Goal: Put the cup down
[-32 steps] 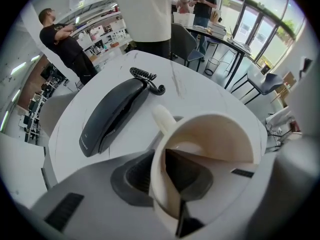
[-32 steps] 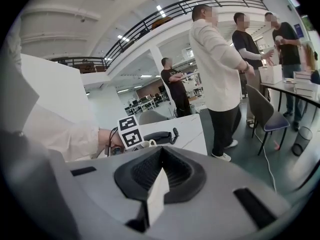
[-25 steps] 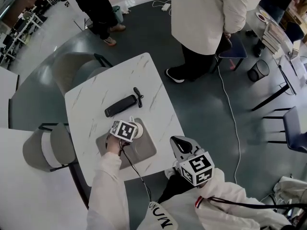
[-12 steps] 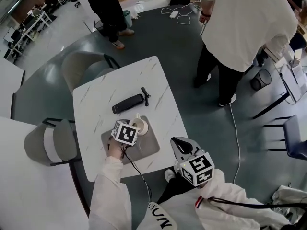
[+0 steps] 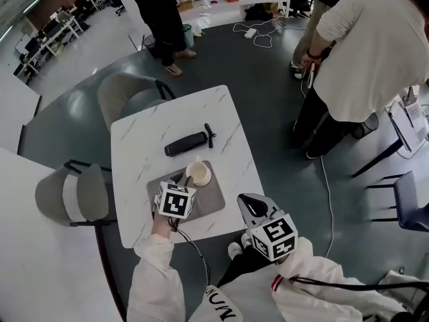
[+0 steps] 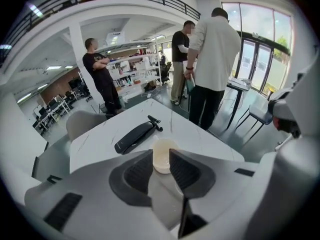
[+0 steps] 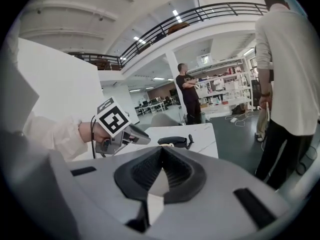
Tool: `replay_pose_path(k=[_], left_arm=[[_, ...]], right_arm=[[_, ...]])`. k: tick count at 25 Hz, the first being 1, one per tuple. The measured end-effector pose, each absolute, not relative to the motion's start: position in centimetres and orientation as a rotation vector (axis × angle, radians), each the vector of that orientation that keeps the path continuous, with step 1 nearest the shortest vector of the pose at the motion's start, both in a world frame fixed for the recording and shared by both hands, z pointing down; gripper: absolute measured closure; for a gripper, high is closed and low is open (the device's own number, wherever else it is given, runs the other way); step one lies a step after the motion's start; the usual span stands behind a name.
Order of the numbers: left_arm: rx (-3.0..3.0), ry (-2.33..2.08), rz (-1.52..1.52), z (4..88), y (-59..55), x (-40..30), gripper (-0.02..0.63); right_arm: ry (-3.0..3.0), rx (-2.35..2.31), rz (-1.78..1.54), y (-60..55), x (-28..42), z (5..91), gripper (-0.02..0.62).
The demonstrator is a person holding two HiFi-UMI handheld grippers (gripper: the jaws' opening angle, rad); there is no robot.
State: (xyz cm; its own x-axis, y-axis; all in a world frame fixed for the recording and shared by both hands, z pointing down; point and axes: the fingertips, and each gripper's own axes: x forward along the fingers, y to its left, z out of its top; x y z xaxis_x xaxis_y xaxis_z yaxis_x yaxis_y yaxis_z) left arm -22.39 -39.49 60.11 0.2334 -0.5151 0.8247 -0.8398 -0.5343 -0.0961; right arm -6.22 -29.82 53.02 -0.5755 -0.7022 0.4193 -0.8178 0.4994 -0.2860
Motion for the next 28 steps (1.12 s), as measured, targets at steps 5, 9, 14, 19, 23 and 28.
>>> replay_pose_path(k=[5,9,14,19,23,28], left_arm=[[2.201,-1.391,1.004,55.0,-36.7,-23.3,0.503],[2.218,-1.504,0.880,51.6,-34.4,-24.3,0.503],[2.226,-1.639,0.769,48.1,-31.8,-25.5,0.505],[2.233,-1.748,0.635,45.4,-29.3,-26.3,0.505],[2.239,-1.804,0.583,44.4,-27.9,-26.5,0.506],[2.247,-1.871,0.538,43.2,-26.8,-26.1,0.509]], right_arm=[[-2.527,1.233,0.602,-29.1,-7.7,51.3,0.591],[-2.546,1.217,0.588,-28.9,-8.6,49.7,0.591],[-2.589,1.194,0.552,-28.6,-10.0,47.5,0.591],[-2.651,1.183,0.538,-28.3,-11.0,45.4,0.591],[-2.682,1.187,0.542,-28.2,-11.2,44.5,0.591],[-2.715,1.217,0.528,-28.5,-10.5,43.4,0.591]])
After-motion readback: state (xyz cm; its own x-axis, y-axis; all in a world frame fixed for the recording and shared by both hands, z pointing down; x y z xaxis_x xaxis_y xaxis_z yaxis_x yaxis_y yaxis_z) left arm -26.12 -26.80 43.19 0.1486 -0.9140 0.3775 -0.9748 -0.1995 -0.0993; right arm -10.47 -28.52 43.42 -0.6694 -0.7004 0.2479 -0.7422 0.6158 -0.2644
